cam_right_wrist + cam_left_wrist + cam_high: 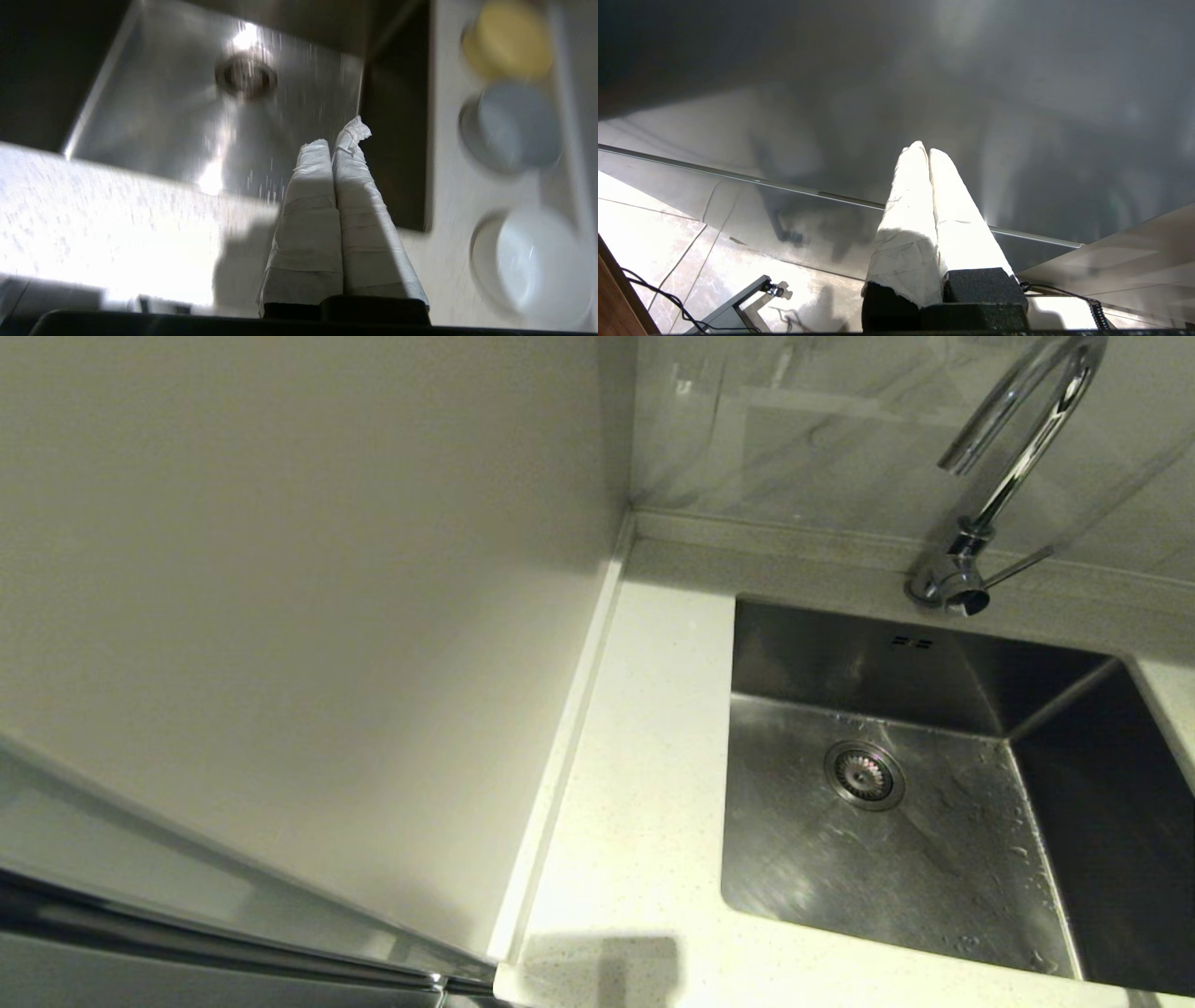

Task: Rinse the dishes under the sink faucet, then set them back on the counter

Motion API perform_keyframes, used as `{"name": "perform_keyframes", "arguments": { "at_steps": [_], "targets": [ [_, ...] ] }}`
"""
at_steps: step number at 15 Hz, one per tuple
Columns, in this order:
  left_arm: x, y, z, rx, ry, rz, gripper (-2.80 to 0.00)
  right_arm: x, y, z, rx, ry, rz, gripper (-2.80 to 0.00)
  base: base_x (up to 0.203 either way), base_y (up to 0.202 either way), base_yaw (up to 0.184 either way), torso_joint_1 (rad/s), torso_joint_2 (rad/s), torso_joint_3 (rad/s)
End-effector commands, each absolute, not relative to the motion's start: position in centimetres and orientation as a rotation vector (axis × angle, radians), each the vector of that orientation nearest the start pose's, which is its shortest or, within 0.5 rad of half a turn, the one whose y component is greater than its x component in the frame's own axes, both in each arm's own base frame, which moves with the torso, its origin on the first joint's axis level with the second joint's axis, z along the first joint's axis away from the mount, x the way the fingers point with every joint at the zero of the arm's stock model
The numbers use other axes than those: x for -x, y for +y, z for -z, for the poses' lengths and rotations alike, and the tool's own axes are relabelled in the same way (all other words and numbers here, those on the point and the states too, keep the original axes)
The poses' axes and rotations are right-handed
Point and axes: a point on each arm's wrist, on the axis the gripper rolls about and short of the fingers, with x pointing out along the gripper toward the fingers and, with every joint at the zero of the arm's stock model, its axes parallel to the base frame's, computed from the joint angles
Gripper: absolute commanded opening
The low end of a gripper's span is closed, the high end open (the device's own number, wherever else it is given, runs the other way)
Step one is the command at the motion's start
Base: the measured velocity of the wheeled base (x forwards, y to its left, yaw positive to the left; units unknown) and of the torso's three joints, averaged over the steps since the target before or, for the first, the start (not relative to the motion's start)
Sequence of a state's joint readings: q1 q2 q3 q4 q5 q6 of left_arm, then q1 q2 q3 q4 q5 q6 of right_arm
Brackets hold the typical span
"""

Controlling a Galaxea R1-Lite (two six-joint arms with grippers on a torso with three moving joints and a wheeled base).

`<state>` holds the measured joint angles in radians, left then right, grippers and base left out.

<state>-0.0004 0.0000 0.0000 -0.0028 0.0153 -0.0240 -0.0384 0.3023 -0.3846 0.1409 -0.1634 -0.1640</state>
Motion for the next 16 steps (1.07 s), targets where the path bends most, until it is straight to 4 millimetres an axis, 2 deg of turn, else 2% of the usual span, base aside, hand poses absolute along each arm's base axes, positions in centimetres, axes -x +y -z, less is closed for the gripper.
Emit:
{"name": "perform_keyframes", "arguments": {
  "at_steps": [1,5,8,14,16],
  "targets": [
    [2.3,0.0,-7.6,0.025,-0.006,-0.017,-2.8,3.8,-0.4,-17.7,0.193,-0.198,0.175,-2.8,0.0,0.0,0.0,0.0,0.0,0.0],
    [2.3,0.0,-7.6,0.025,-0.006,-0.015,-2.8,6.5,-0.4,-16.9,0.186,-0.419,0.202,-2.8,0.0,0.0,0.0,0.0,0.0,0.0],
    [2.3,0.0,-7.6,0.025,-0.006,-0.015,-2.8,5.8,-0.4,-16.3,0.143,-0.472,0.205,-2.8,0.0,0.0,0.0,0.0,0.0,0.0],
    [2.3,0.0,-7.6,0.025,-0.007,-0.015,-2.8,6.0,-0.2,-16.6,0.155,-0.503,0.13,-2.8,0.0,0.0,0.0,0.0,0.0,0.0],
    [2.3,0.0,-7.6,0.025,-0.006,-0.015,-2.8,5.4,-0.2,-15.7,0.157,-0.466,0.121,-2.8,0.0,0.0,0.0,0.0,0.0,0.0]
  ]
}}
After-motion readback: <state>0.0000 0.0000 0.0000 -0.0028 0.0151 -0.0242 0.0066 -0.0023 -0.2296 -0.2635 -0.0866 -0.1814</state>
